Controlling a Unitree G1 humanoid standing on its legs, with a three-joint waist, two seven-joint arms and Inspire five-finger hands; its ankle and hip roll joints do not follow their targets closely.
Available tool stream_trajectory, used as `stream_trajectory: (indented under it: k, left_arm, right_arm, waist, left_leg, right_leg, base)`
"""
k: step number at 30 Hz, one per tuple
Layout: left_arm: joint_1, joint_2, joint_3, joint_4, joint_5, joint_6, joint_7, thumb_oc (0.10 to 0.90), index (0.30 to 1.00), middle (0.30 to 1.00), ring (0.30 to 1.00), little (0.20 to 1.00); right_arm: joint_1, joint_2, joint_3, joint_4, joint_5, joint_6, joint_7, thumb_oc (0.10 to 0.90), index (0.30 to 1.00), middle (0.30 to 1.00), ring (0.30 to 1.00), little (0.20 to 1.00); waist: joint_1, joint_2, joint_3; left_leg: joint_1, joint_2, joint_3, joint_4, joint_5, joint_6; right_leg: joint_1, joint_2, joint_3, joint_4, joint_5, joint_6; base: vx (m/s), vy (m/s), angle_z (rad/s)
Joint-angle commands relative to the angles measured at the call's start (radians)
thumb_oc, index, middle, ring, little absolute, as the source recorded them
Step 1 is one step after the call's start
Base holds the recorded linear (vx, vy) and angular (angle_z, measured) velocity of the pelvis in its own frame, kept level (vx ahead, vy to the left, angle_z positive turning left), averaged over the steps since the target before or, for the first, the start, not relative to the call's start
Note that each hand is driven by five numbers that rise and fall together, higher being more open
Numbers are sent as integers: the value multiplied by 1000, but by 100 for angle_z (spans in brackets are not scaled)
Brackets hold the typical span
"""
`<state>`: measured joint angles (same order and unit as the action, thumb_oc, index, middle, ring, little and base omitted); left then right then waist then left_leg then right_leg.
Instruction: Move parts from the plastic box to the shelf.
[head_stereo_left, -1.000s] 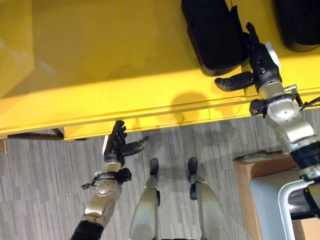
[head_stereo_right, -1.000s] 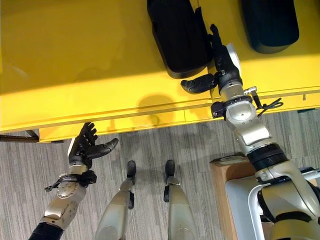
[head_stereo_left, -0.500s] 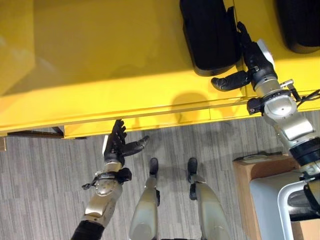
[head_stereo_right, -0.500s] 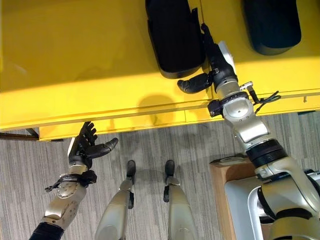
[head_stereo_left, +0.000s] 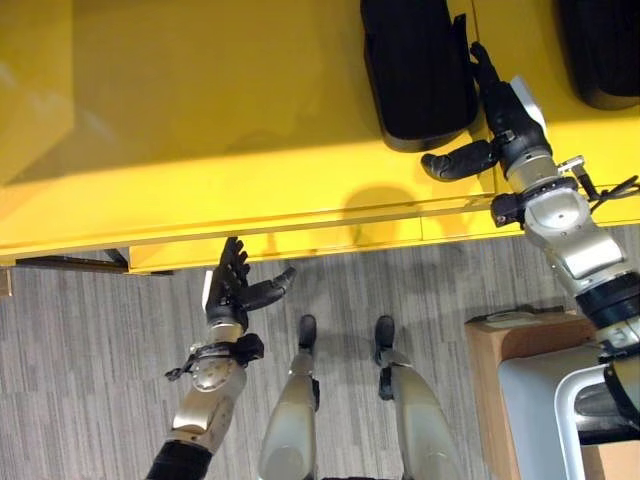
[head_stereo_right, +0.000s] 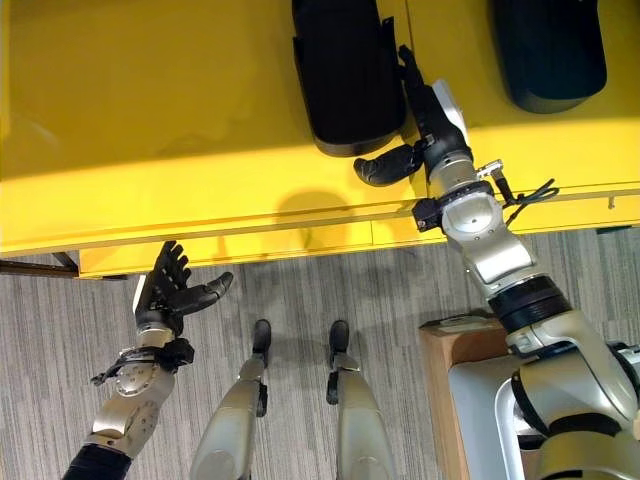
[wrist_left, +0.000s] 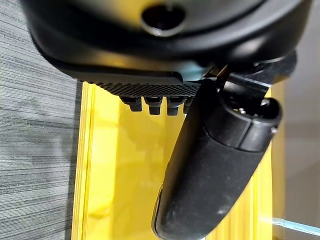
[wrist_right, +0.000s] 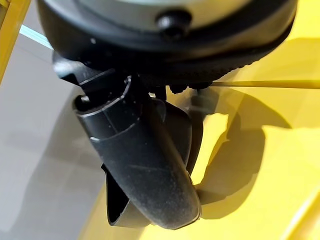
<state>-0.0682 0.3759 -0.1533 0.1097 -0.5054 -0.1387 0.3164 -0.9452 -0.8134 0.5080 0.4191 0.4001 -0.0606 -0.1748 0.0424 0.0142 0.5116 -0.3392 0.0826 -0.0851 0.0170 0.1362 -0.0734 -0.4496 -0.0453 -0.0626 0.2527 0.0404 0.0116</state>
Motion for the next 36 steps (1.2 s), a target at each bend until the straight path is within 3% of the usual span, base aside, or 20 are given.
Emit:
stream_trajectory:
  k: [1,36]
  left_arm:
    - [23,39,15,-86,2,-104,14,900,1000,1000,1000,1000]
    - [30,37,26,-79,7,-105,24,900,1000,1000,1000,1000]
  right_arm:
    - [-69,86,43,16,-24,-60,-8,900,1000,1000,1000,1000]
    - [-4,98,-68,-37,-100,-69,-87,900,1000,1000,1000,1000]
  waist:
    - [53,-75,-86]
    - [39,-92,-113]
  left_leg:
    - [71,54,-38,-31,-36,-3]
    - [91,55,-31,-29,-49,2]
  right_leg:
    - [57,-71,23,4,-25,79]
    - [75,-69,30,-12,-21,79]
  base:
    - [0,0,0]
    - [0,0,0]
